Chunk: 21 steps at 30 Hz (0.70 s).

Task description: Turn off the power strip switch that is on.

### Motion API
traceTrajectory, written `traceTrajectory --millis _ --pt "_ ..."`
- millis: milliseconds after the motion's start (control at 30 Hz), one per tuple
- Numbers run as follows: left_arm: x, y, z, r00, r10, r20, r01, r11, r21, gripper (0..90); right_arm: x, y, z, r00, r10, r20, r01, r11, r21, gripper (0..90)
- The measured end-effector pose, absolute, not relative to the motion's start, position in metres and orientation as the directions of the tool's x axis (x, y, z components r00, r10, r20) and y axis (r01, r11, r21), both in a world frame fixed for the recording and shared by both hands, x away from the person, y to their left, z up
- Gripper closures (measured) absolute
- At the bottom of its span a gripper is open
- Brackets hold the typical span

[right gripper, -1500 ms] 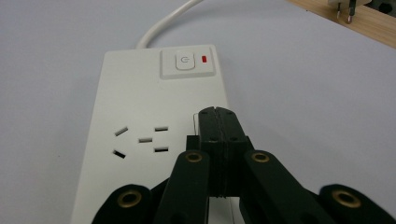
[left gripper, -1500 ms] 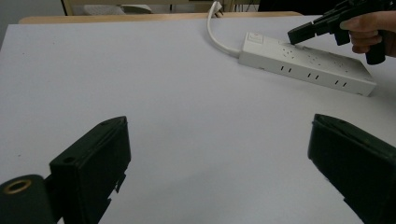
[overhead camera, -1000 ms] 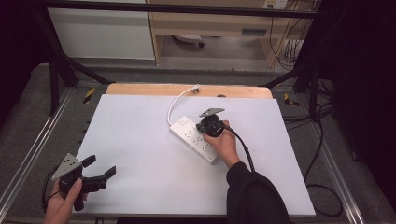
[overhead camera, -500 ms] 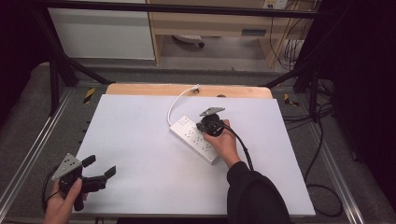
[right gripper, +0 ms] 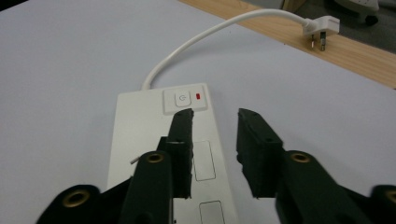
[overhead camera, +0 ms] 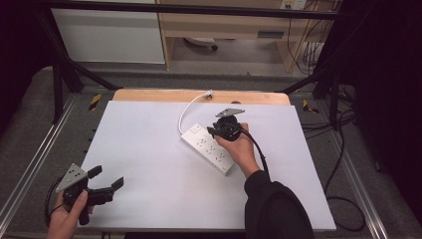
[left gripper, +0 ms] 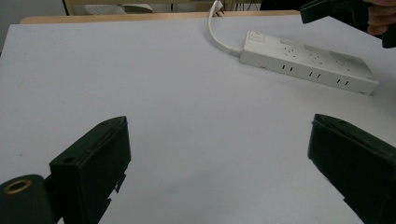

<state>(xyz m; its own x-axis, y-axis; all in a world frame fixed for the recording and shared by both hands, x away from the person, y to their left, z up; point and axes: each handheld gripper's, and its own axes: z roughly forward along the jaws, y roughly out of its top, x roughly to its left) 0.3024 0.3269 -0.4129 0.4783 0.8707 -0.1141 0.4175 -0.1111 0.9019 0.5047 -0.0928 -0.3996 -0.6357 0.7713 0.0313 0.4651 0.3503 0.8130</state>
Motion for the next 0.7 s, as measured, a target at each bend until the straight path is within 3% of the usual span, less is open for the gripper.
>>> traceTrajectory --millis 333,567,700 --pt "0.302 0.326 -0.413 0.477 0.871 -0.114 0.42 -0.112 0.901 5.8 0.503 -0.1 -0.388 -0.614 0.788 0.047 0.484 0.328 0.811 24.2" --pt "0.302 0.326 -0.413 0.477 0.872 -0.114 0.42 -0.113 0.9 5.8 0.501 -0.107 -0.381 -0.6 0.798 0.059 0.488 0.306 0.818 10.5" --pt "0.302 0.326 -0.413 0.477 0.871 -0.114 0.42 -0.113 0.9 5.8 0.5 -0.11 -0.377 -0.587 0.807 0.058 0.486 0.295 0.822 8.2"
